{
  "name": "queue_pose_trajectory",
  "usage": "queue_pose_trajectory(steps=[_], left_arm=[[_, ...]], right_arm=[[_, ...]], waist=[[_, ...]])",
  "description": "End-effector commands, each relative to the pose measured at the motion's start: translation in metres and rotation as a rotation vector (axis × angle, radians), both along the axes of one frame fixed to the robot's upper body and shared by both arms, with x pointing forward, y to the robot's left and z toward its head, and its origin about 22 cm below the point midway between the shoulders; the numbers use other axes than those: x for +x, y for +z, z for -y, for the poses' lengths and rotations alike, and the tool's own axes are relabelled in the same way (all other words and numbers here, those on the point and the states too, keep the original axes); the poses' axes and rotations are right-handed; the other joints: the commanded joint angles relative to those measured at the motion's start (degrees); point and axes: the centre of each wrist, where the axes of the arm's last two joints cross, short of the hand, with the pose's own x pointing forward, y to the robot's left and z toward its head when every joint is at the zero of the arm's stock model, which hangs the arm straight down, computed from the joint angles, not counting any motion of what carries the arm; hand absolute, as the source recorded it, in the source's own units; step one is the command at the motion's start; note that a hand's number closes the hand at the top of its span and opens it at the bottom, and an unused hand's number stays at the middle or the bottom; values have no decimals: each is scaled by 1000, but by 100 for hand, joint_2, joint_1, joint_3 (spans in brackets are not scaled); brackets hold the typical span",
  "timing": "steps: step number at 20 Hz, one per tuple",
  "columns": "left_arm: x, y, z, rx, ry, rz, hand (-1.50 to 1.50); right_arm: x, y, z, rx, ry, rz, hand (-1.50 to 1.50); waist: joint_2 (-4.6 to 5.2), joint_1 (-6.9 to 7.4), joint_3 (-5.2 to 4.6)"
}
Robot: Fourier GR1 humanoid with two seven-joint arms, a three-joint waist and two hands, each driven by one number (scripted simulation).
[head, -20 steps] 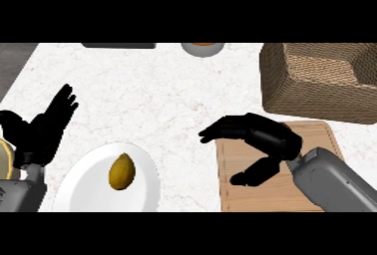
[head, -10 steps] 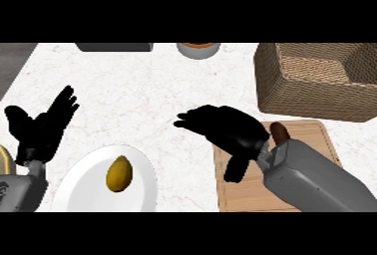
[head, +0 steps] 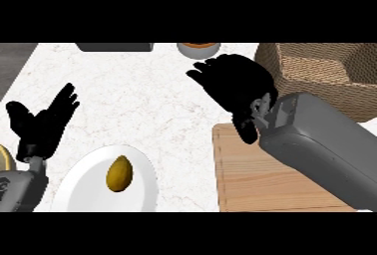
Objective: Pick the sweet potato from the cutting board and place it in the basket
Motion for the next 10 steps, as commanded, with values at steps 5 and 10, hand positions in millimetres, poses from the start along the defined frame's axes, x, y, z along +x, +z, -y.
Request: queue_pose_trajectory(steps=[5, 10], left_arm=[[-8, -9, -5, 5, 11, -4, 0], [8, 9, 2, -12, 3, 13, 0]], right_arm=[[17, 44, 15, -148, -64, -198, -150], [12, 67, 59, -59, -35, -270, -150]], waist=[[15, -27, 11], [4, -105, 15]])
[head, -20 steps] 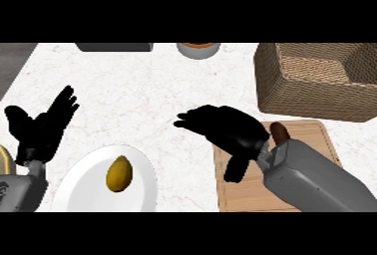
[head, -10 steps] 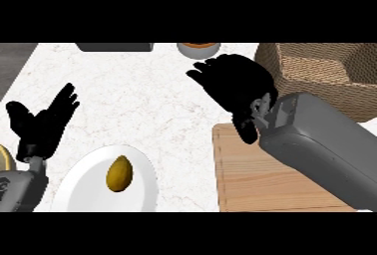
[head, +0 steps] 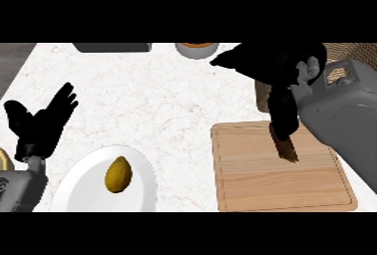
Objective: Pick the sweet potato from the cutting board and place it in the basket
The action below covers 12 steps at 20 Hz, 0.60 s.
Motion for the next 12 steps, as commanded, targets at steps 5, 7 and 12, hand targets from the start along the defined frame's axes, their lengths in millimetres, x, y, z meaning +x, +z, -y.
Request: queue_pose_trajectory(steps=[5, 7, 12], left_arm=[[-2, -9, -14, 16, -6, 7, 0], [-1, -1, -10, 3, -2, 4, 0], [-9, 0, 15, -17, -12, 5, 0]], right_arm=[[-18, 24, 63, 115, -5, -24, -150], [-36, 6, 79, 137, 4, -28, -150], [-37, -42, 96, 152, -15, -37, -150]], waist=[[18, -5, 4], [17, -21, 7], [45, 109, 16]])
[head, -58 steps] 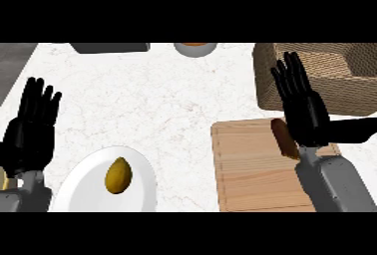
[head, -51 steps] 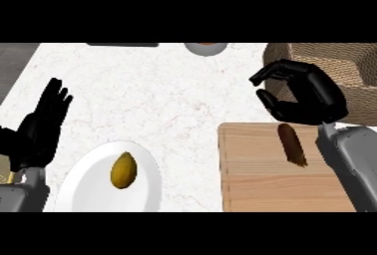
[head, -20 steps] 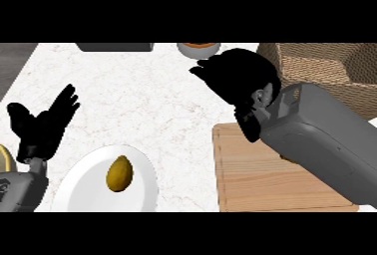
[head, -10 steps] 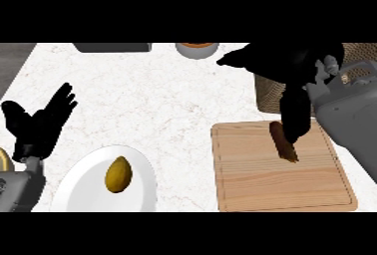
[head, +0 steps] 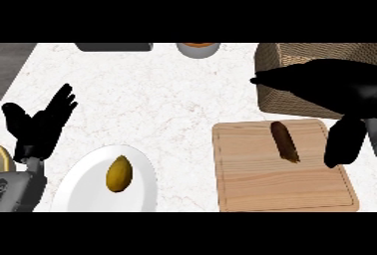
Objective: Pick the sweet potato from the cutting board and place it in the basket
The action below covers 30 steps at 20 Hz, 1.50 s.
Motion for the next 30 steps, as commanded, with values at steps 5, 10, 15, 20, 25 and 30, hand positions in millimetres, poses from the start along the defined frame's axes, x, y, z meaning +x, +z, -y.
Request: queue_pose_trajectory(steps=[5, 10, 15, 20, 25, 30], left_arm=[[3, -2, 15, 4, -9, 0, 0], [3, 1, 24, -9, -16, 8, 0], [22, 22, 0, -10, 3, 16, 0], [2, 1, 10, -4, -5, 2, 0], [-6, 1, 3, -7, 4, 6, 0], [11, -2, 21, 5, 2, -1, 0]], right_arm=[[-14, -70, 33, 68, 9, 40, -150], [2, -121, 46, 138, -7, 59, -150], [8, -163, 32, 160, -27, 26, -150], [32, -181, 62, 52, -64, -3, -150], [21, -194, 67, -3, -57, -13, -150], [41, -208, 48, 5, -36, -17, -150]], waist=[[27, 44, 6], [21, 68, 3], [19, 32, -2], [20, 78, -2], [3, 37, -3], [15, 51, -2]])
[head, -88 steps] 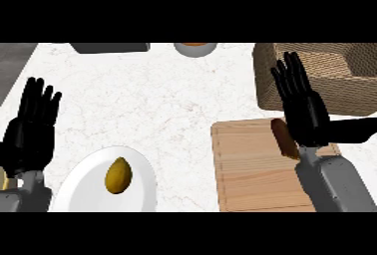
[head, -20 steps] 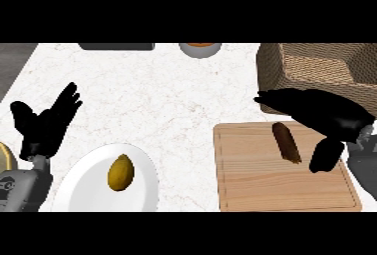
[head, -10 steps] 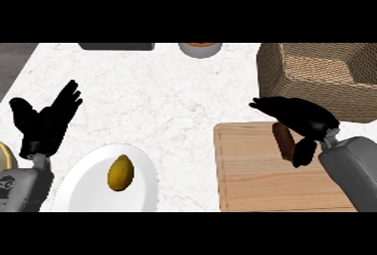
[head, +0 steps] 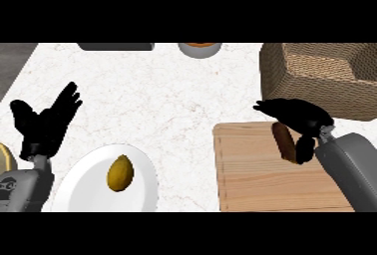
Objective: Pick the sweet potato from the cutting board and place it in the basket
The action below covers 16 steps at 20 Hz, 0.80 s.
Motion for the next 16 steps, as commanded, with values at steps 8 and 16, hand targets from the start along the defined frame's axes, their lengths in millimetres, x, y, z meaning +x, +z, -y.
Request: queue_pose_trajectory(steps=[8, 16], left_arm=[[-6, -6, -15, 3, -15, 5, 0], [1, 4, -1, -2, 1, -6, 0]], right_arm=[[2, -3, 19, 66, 34, -74, -150], [-21, -10, 15, 2, 70, -52, -150]], waist=[[0, -8, 1], [-6, -34, 1]])
